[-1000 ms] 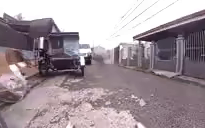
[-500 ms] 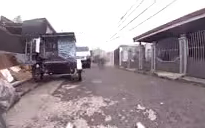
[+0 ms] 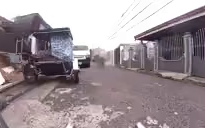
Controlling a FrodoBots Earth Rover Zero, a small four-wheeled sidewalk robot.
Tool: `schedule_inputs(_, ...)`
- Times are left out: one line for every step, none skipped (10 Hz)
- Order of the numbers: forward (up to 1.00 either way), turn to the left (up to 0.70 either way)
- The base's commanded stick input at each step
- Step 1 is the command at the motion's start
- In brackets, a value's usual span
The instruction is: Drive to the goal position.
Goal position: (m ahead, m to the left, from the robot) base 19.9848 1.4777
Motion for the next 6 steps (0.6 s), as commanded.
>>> schedule_inputs(0.70,0.00)
schedule_inputs(0.70,0.00)
schedule_inputs(0.70,0.00)
schedule_inputs(0.70,0.00)
schedule_inputs(0.70,0.00)
schedule_inputs(0.70,0.00)
